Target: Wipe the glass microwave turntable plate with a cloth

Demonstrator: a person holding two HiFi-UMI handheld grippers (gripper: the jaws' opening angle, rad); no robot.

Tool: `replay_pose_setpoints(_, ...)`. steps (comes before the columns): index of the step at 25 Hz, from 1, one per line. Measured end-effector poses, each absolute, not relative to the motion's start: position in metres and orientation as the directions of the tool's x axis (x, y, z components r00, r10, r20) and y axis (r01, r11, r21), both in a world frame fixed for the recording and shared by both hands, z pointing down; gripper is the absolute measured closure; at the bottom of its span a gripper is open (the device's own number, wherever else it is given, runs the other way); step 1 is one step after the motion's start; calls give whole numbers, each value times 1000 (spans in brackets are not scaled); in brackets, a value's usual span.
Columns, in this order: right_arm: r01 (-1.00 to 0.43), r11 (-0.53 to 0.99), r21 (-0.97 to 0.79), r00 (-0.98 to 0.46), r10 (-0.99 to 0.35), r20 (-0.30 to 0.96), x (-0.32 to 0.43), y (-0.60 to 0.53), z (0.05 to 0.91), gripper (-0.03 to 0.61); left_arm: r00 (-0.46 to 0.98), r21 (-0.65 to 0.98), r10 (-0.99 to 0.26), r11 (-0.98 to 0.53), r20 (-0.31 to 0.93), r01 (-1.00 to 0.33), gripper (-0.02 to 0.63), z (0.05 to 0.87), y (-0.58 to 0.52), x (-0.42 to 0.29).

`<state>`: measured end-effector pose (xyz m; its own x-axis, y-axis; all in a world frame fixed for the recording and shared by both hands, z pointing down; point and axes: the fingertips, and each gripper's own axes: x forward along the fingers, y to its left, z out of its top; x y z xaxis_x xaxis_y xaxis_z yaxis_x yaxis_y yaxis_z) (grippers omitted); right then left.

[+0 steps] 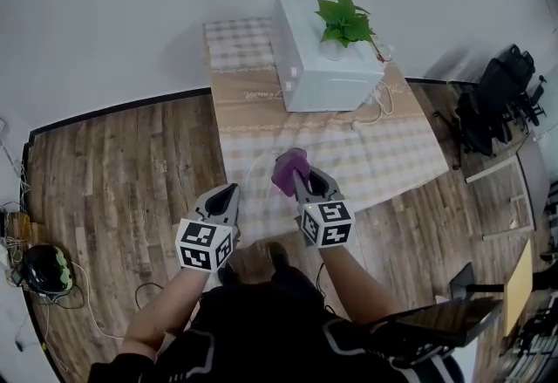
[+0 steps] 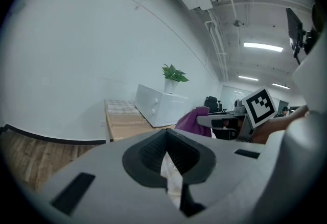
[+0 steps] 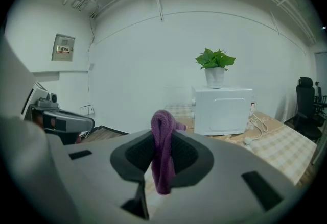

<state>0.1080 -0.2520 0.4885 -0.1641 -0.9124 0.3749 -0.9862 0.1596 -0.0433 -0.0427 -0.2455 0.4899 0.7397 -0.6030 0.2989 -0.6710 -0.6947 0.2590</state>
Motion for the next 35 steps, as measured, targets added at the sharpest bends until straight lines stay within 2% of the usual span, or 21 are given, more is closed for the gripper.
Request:
replay_pose_setpoints(6, -979, 199, -32, -195, -896, 400, 135, -273, 504, 506, 721, 231, -610, -689, 328, -687, 611, 500, -258, -16)
replay_pose_setpoints(20, -967, 250, 48, -206, -880, 427, 207, -313, 537, 506, 594, 210, -681, -565, 428, -798, 612, 531, -282, 24)
replay_pose_setpoints(26, -945, 314, 93, -235, -847, 477, 203, -328, 576, 506, 568, 205, -687, -540, 453, -816, 611, 547, -288, 30)
replay_pose_setpoints(30, -929, 349, 123, -234, -811, 537, 195, -338, 608, 506, 551, 139, -660, -569, 510, -811, 611, 574, -290, 23)
replay_pose_setpoints(35, -920, 364, 143, -205, -760, 617, 185, -346, 637, 505, 562, 176, -630, -568, 536, -804, 611, 589, -289, 13)
